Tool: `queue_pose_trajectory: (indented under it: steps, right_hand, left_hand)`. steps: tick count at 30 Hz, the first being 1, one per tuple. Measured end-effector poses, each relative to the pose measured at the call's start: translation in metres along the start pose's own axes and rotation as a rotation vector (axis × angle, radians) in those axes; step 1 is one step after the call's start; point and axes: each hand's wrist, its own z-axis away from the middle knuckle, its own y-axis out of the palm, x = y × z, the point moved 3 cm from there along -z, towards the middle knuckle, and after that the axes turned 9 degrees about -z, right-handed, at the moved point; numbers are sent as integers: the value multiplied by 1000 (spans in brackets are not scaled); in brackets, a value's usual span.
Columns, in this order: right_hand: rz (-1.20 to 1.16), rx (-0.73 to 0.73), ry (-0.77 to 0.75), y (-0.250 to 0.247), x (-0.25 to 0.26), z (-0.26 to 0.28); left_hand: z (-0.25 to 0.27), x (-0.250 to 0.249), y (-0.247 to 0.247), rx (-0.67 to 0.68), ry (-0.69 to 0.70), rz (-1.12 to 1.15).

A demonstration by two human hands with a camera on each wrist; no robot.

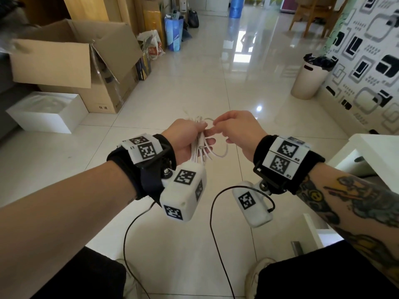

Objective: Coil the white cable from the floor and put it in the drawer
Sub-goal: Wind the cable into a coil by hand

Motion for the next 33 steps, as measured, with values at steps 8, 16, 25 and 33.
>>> queue_pose_trajectory:
  steps: [8,16,25,33]
  right_hand:
    - [-260,40,258,-14,-21,-14]
    - [-580,357,418,-3,-37,-15]
    - [-537,151,311,-10,-26,-21]
    - [-473,85,216,-33,-2,-17]
  left_hand:
    - [9,-24,-1,84,114,134]
    - [22,-34,6,333,155,224]
    - [1,-23,-23,-37,210,-76]
    - [-7,-24,-19,-71,179,-347]
